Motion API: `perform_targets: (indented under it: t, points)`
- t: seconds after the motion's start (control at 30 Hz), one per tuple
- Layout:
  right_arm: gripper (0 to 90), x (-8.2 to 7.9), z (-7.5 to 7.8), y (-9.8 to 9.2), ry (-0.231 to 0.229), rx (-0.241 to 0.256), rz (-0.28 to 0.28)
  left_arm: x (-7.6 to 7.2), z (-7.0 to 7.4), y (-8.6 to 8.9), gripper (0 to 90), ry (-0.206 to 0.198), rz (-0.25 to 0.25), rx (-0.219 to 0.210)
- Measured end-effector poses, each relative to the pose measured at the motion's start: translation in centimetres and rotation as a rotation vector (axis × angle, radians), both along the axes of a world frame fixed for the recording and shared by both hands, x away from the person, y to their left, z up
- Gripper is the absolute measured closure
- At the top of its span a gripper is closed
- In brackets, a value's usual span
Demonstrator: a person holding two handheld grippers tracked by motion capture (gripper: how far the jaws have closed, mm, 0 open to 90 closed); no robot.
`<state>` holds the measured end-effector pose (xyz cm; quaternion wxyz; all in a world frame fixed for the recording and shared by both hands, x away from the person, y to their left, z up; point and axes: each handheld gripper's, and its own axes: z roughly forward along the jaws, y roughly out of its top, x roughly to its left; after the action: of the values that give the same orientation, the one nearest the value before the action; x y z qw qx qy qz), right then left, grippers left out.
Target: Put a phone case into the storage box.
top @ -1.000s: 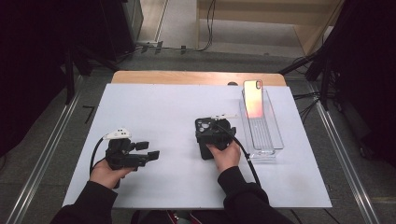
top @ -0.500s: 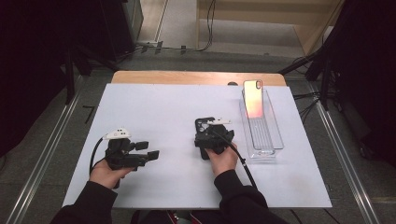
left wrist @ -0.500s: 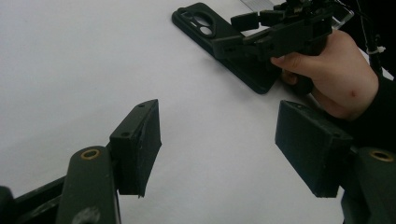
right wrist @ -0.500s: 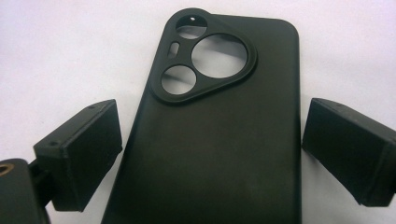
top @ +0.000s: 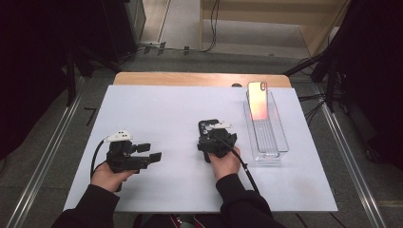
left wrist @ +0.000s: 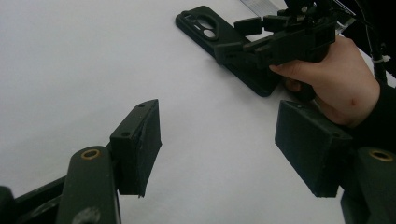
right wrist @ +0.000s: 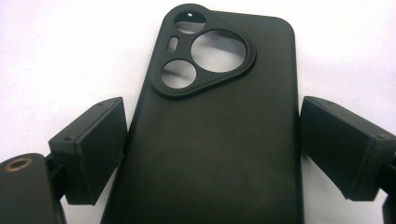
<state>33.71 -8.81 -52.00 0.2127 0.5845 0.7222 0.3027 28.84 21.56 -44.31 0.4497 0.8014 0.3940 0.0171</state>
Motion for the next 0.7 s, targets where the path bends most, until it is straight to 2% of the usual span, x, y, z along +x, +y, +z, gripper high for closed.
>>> perform_targets:
  t: [0.4, 0.7]
  points:
    - [12.6, -0.15, 0.05, -0.33, -0.007, 0.015, -0.002, -0.01, -0.06, -0.03, 31.8, 0.003, 0.0, -0.001]
    - [13.6, -0.1, 0.14, -0.75, -0.003, 0.029, 0.021, 0.0, -0.1, 0.02, 31.8, 0.004, 0.001, 0.001]
